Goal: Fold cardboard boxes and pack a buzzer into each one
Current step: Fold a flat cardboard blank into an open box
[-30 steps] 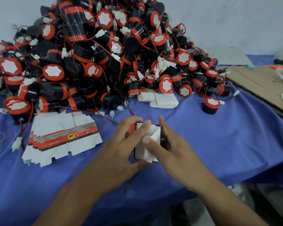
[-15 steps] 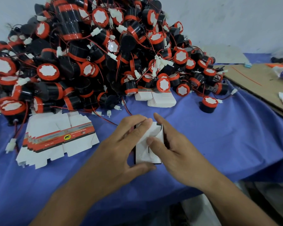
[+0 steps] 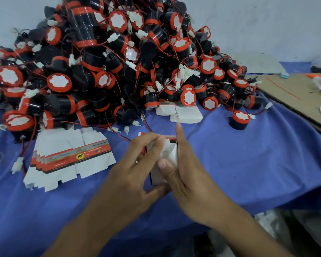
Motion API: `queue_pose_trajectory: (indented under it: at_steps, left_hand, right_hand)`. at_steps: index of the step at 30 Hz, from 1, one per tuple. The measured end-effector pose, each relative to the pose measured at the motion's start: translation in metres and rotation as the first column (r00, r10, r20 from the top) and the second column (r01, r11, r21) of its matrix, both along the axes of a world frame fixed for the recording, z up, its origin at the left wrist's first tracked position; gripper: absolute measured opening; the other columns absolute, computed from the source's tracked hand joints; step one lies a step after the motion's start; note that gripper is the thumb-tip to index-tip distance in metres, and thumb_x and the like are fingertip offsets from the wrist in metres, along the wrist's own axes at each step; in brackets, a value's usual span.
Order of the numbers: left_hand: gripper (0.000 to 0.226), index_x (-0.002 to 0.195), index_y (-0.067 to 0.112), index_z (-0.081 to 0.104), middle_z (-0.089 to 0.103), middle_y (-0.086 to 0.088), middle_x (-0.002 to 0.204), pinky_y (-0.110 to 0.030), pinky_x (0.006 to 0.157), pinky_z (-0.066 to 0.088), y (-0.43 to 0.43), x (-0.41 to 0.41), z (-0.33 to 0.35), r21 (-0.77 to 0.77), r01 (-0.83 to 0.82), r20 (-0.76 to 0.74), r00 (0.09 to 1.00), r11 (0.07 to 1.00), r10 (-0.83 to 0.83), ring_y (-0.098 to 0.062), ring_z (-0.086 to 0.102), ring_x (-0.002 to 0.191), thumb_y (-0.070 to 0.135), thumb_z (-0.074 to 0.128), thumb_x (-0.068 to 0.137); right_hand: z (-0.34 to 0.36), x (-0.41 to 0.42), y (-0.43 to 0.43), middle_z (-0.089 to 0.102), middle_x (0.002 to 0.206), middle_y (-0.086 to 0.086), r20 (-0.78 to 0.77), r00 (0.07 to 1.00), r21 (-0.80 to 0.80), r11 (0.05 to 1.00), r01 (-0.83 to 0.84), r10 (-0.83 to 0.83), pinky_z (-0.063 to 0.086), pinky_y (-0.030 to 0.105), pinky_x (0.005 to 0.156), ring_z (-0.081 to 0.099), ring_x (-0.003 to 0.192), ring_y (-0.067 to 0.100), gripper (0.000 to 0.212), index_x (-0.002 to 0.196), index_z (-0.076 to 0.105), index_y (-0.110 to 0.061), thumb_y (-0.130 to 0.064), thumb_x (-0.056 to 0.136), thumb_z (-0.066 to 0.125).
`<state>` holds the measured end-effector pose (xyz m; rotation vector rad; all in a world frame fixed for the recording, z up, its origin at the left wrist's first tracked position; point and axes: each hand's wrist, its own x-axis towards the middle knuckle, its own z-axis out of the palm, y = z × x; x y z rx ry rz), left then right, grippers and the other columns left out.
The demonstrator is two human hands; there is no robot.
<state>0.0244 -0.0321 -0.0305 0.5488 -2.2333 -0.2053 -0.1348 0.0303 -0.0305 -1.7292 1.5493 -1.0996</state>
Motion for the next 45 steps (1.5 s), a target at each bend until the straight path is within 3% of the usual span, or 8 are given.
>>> queue_pose_trajectory:
  at_steps: [7, 11, 14, 18, 28, 34, 41, 45]
  left_hand:
    - [0.063, 0.137, -0.009, 0.049, 0.047, -0.017, 0.133, -0.012, 0.100, 0.035, 0.004, -0.008, -0.005, -0.049, -0.017, -0.002, 1.000, 0.999, 0.017, -0.004, 0.039, 0.104, 0.024, 0.069, 0.087]
    - [0.069, 0.140, -0.008, 0.046, 0.042, -0.014, 0.138, -0.012, 0.097, 0.038, 0.004, -0.009, -0.007, -0.039, -0.005, 0.006, 1.000, 0.999, 0.006, -0.009, 0.048, 0.104, 0.022, 0.073, 0.084]
    - [0.081, 0.145, -0.003, 0.036, 0.035, -0.014, 0.145, -0.029, 0.107, 0.043, 0.005, -0.010, -0.012, -0.059, 0.009, 0.030, 1.000, 0.998, -0.008, -0.021, 0.044, 0.132, 0.024, 0.077, 0.081]
    - [0.082, 0.141, -0.011, 0.043, 0.040, -0.018, 0.142, -0.039, 0.096, 0.051, -0.001, -0.004, -0.012, -0.082, -0.024, 0.068, 0.997, 0.996, 0.030, -0.032, 0.055, 0.120, 0.018, 0.085, 0.077]
    - [0.067, 0.133, -0.008, 0.054, 0.051, -0.022, 0.137, -0.011, 0.097, 0.039, -0.002, 0.002, 0.006, -0.063, -0.020, 0.063, 0.998, 0.998, 0.023, -0.008, 0.045, 0.102, 0.043, 0.062, 0.090]
    - [0.068, 0.134, -0.009, 0.053, 0.050, -0.022, 0.137, -0.013, 0.100, 0.040, -0.002, 0.004, 0.007, -0.066, 0.000, 0.066, 0.998, 0.998, 0.005, -0.022, 0.051, 0.118, 0.043, 0.061, 0.091]
    - [0.074, 0.141, -0.002, 0.046, 0.045, -0.018, 0.143, -0.035, 0.097, 0.052, -0.004, 0.009, 0.007, -0.063, 0.033, 0.082, 0.996, 0.997, -0.028, -0.029, 0.052, 0.127, 0.049, 0.061, 0.090]
    - [0.069, 0.138, -0.004, 0.050, 0.049, -0.019, 0.139, -0.035, 0.094, 0.053, -0.004, 0.010, 0.007, -0.102, 0.024, 0.051, 0.999, 0.994, -0.019, -0.028, 0.054, 0.123, 0.047, 0.063, 0.092]
  right_hand:
    - [-0.006, -0.005, -0.001, 0.056, 0.132, -0.017, -0.093, 0.993, -0.099, 0.993, 0.058, -0.067, 0.052, 0.020, 0.082, 0.060, 0.108, 0.000, 0.073, 0.153, -0.011, -0.051, -0.076, 0.094, 0.023]
    - [-0.005, -0.006, -0.001, 0.049, 0.141, -0.014, -0.115, 0.992, -0.102, 0.994, 0.038, -0.049, 0.053, 0.033, 0.095, 0.056, 0.120, 0.004, 0.075, 0.158, -0.006, -0.041, -0.069, 0.097, 0.027]
    - [-0.002, -0.004, 0.000, 0.038, 0.144, -0.020, -0.113, 0.992, -0.089, 0.995, 0.038, -0.048, 0.048, 0.028, 0.102, 0.047, 0.127, -0.002, 0.076, 0.159, -0.004, -0.036, -0.065, 0.097, 0.029]
    - [0.001, -0.009, 0.001, 0.025, 0.142, -0.041, -0.059, 0.998, -0.039, 0.999, -0.021, 0.019, 0.028, 0.004, 0.105, 0.029, 0.134, -0.020, 0.074, 0.159, -0.010, -0.035, -0.052, 0.104, 0.036]
    - [0.003, -0.017, 0.004, 0.052, 0.141, -0.021, -0.100, 0.993, -0.080, 0.995, -0.067, 0.059, 0.050, 0.033, 0.101, 0.053, 0.127, 0.007, 0.073, 0.161, 0.002, -0.033, -0.030, 0.106, 0.049]
    - [0.002, -0.016, 0.003, 0.050, 0.143, -0.020, -0.117, 0.991, -0.082, 0.994, -0.078, 0.068, 0.050, 0.030, 0.100, 0.054, 0.124, 0.003, 0.072, 0.161, -0.001, -0.034, -0.039, 0.105, 0.043]
    - [-0.002, -0.014, 0.003, 0.063, 0.093, -0.021, -0.040, 0.997, -0.057, 0.996, -0.068, 0.066, 0.048, 0.019, 0.068, 0.063, 0.084, 0.007, 0.069, 0.161, 0.004, -0.038, -0.048, 0.102, 0.039]
    - [-0.001, -0.008, 0.004, 0.064, 0.120, -0.015, 0.000, 0.997, -0.064, 0.995, -0.077, 0.077, 0.055, 0.032, 0.085, 0.064, 0.107, 0.010, 0.065, 0.160, 0.004, -0.040, -0.046, 0.105, 0.039]
